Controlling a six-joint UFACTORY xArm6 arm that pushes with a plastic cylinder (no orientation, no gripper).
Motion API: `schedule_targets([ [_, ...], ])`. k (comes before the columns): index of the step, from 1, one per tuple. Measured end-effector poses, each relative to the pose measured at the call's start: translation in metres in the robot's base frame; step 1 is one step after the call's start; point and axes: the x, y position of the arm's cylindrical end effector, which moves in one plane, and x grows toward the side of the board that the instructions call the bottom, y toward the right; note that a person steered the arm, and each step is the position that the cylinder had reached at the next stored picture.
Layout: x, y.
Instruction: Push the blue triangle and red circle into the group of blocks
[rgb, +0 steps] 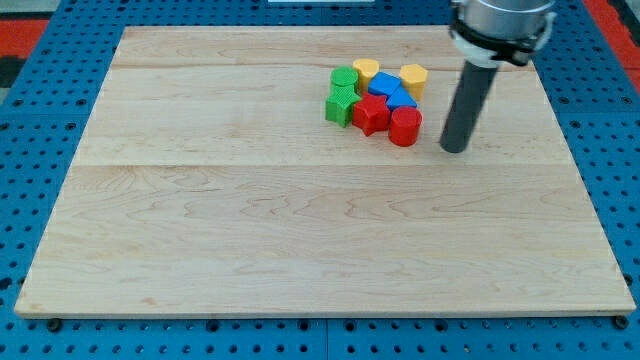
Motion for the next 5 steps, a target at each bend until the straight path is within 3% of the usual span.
schedule_targets([
  [2, -0.030, -0.009],
  [3, -0.031, 0.024],
  [5, -0.031, 0.031],
])
